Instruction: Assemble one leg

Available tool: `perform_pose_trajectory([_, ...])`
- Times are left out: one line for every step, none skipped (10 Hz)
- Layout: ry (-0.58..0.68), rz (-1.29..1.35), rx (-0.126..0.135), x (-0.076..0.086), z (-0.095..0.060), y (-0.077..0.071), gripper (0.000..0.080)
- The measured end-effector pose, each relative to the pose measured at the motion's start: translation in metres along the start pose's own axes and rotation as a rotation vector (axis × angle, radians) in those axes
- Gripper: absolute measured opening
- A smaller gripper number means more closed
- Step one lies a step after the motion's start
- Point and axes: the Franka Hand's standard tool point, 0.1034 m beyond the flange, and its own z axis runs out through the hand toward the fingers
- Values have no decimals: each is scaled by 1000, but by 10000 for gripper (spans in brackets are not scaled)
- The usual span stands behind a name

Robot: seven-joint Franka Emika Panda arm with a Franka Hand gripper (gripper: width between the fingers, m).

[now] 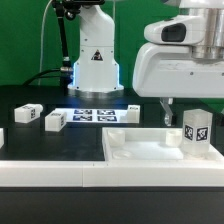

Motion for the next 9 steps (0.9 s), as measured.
perform_pose_trajectory([0, 0, 0, 0, 0, 0, 539])
perform_pose_trajectory([0, 1, 0, 0, 0, 0, 403])
perform_pose_trajectory([-1, 9, 1, 0, 0, 0, 403])
perform_pose_trajectory([-1, 26, 2, 0, 0, 0, 290])
perform_pose_trajectory([-1, 48, 4, 0, 0, 0, 290])
perform_pose_trajectory([-3, 133, 11, -1, 1, 2, 290])
perform_pose_trajectory([-5, 239, 26, 0, 1, 3, 290])
perform_pose_trajectory([3, 362, 38, 0, 2, 3, 290])
perform_pose_trajectory([17, 455, 42, 0, 2, 2, 290])
